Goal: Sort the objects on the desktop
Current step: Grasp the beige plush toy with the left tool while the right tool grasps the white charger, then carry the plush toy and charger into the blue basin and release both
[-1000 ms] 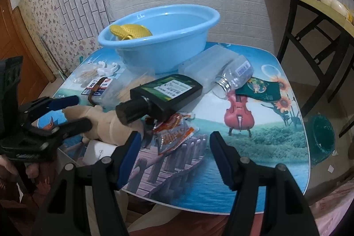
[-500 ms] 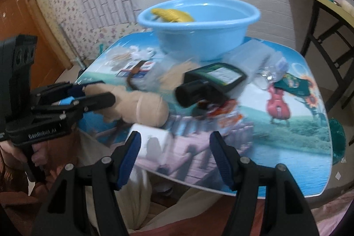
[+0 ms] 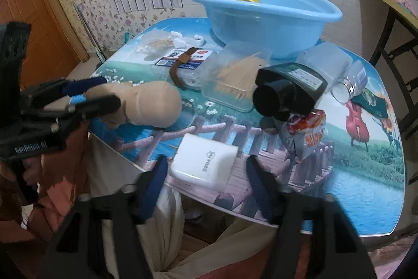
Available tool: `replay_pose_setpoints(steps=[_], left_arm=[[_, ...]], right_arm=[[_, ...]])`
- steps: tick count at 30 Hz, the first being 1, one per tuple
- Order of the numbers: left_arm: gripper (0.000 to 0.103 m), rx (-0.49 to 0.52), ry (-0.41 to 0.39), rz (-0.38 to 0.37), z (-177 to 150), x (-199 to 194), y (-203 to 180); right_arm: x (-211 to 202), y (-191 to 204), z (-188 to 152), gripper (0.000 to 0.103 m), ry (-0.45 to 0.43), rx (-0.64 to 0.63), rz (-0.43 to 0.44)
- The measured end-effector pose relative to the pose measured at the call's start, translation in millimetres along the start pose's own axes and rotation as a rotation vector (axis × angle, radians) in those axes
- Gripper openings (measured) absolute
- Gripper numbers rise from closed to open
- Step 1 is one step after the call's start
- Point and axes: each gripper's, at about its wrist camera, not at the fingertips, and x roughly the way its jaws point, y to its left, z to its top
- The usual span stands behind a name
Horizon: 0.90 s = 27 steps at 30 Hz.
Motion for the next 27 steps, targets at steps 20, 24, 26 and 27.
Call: replay_pose_setpoints(steps=[20,24,26,27], left_arm=[[0.057,0.022,0.035,-0.019,2.2,24.7,-11.7],[0.054,0.022,0.025,-0.029,3.2,20.5,-12.3],[0.053,0.020,0.024,-0.032,3.6,20.1,-11.9],[0.049,0.019,0.023,-0.034,3.8,19.5,-11.7]], right_arm=[[-5.1,-20.8,-2.5,0.064,-0.011,0.017,-0.045],[4.8,-18.4,-1.4,0.064,0.007,0.002,-0.071],[9.2,-18.8,-1.2,0.063,0.010,-0.001,-0.088],[9.2,-18.9,-1.5,0.062,0.005,-0.004,-0.089]])
